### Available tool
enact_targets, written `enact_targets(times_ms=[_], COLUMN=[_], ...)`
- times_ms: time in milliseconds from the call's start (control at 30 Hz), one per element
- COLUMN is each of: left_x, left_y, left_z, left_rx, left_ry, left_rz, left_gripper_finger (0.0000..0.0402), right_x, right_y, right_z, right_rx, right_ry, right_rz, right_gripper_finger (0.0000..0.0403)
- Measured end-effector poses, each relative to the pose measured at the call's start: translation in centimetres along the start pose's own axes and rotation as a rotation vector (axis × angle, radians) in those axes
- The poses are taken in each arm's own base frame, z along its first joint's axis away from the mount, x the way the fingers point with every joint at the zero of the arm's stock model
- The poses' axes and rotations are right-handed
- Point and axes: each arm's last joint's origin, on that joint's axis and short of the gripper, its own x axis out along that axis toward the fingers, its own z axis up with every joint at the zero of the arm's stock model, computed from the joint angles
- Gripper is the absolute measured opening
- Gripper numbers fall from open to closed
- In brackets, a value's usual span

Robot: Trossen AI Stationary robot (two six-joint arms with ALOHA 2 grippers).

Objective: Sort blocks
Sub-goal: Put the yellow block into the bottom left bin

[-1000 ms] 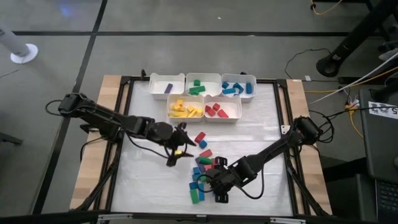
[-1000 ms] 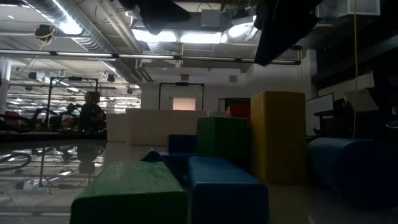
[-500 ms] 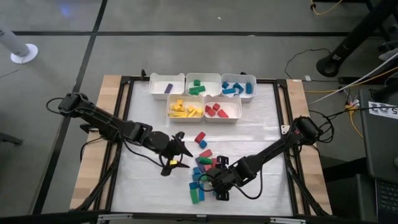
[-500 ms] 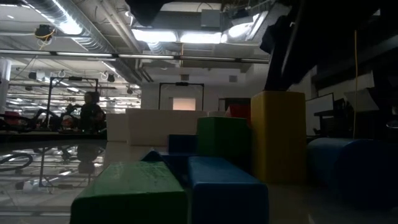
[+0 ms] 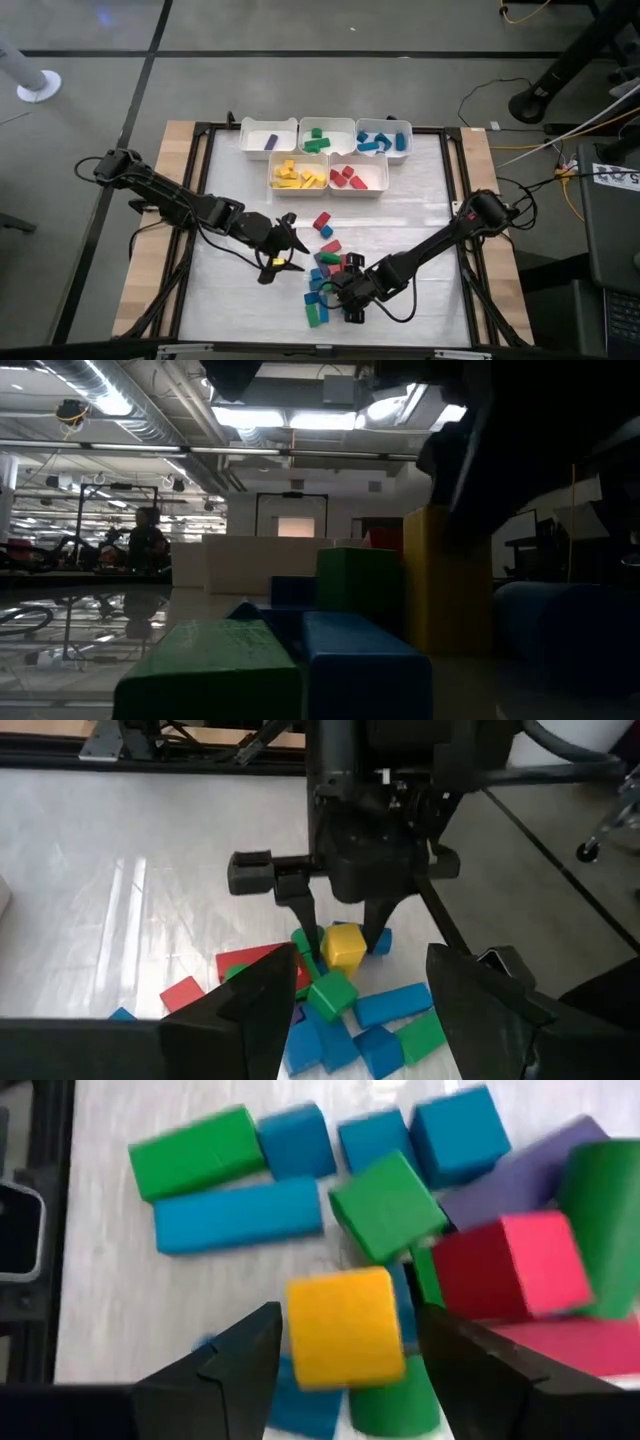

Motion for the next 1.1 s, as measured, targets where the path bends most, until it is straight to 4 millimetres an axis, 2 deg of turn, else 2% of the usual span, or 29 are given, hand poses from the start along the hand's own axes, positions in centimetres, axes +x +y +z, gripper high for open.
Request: enact_targets(times_ms=[133,300,433,533,700,833,967,1100], left_x=[0.0,-0.1,-0.8,-2.0,-4.3,-5.9,-6.8,-7.1], left_y=[-0.1,-0.5,-1.2,-1.6,-2.0,-2.4,-3.1,-3.7], left_z=[-0.2,-0.4,-0.3,-0.3,-0.3,-0.8,-1.9,-2.8], left_rx=[-0.011,-0.010,-0.013,-0.008,-0.074,-0.133,-0.151,-0.141], left_ry=[0.014,0.028,0.030,0.055,0.094,0.157,0.255,0.336], left_rz=[0.000,-0.013,-0.034,-0.044,-0.052,-0.053,-0.054,-0.054], left_gripper_finger=[0.0210,0.0210,0.0210,0.0210,0.0210,0.0210,0.0210,0.0210], right_x=[0.1,0.0,-0.1,-0.9,-3.6,-6.3,-8.6,-9.8], right_y=[0.1,0.4,0.6,1.1,1.7,0.9,-1.3,-5.3], right_z=[0.1,0.3,0.5,1.3,3.9,7.0,10.3,13.5], right_rx=[0.005,0.028,0.057,0.062,0.003,-0.100,-0.209,-0.257], right_ry=[-0.007,-0.002,0.019,0.026,0.003,-0.078,-0.195,-0.260], right_rz=[0.011,0.058,0.117,0.144,0.114,-0.001,-0.177,-0.331], right_gripper_finger=[0.0209,0.0134,0.0130,0.0130,0.0130,0.0133,0.0142,0.0137])
